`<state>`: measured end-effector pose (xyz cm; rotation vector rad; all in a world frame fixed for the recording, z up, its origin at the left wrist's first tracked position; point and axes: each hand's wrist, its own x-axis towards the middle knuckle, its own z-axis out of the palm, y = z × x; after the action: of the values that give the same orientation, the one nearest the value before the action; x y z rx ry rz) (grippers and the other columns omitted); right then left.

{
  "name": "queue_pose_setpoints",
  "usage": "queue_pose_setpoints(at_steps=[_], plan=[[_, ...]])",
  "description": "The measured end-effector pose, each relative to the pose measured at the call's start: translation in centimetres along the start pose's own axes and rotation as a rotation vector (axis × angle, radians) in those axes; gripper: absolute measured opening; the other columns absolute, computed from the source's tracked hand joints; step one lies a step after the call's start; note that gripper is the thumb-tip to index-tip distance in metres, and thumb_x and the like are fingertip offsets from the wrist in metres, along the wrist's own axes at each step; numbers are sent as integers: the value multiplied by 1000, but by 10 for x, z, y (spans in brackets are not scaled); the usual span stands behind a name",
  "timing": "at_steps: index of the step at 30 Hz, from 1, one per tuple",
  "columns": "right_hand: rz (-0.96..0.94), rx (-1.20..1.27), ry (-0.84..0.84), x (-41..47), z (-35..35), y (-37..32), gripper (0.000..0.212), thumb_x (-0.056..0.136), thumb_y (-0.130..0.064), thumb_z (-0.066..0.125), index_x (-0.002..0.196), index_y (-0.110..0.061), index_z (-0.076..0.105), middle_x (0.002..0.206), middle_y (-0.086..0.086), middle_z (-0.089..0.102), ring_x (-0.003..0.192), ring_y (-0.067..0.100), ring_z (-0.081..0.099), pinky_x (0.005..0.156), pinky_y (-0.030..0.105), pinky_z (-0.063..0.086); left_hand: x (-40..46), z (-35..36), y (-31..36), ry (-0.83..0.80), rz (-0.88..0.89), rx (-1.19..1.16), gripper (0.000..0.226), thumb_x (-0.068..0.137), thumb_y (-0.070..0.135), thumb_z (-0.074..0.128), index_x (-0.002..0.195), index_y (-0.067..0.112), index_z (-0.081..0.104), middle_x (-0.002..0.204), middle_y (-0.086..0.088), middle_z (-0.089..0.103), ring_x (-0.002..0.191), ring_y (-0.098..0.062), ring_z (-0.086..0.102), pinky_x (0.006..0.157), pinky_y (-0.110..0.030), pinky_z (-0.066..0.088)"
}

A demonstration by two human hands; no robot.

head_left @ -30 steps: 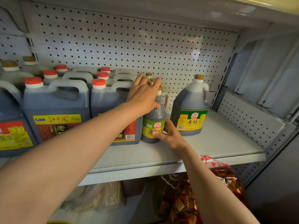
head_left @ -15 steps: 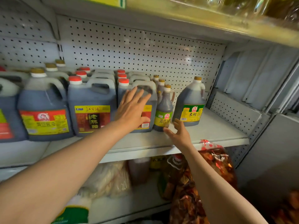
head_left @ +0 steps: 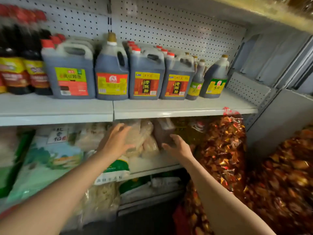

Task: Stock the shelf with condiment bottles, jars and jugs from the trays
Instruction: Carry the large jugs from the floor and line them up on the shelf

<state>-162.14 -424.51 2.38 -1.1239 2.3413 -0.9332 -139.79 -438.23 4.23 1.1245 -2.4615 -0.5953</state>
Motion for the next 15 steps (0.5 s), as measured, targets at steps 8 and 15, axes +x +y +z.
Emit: queue_pose_setpoints(at_steps=[8,15], plan=[[150,-121,-252,-89,94,47,61,89,-48,70,140,-19,51,128,3,62,98,15,62,69,15,48,-126,56,-84,-276,-210,-20,81,78,53,76,145,21,46,156,-8,34,143,-28,32,116,-39,30],[195,-183,-448,-128,173,123,60,88,-54,68,136,-22,56,131,0,62,119,21,58,87,26,43,-197,142,-131,-422,-461,-131,71,84,48,73,143,19,47,147,-7,47,133,-27,45,106,-35,37]])
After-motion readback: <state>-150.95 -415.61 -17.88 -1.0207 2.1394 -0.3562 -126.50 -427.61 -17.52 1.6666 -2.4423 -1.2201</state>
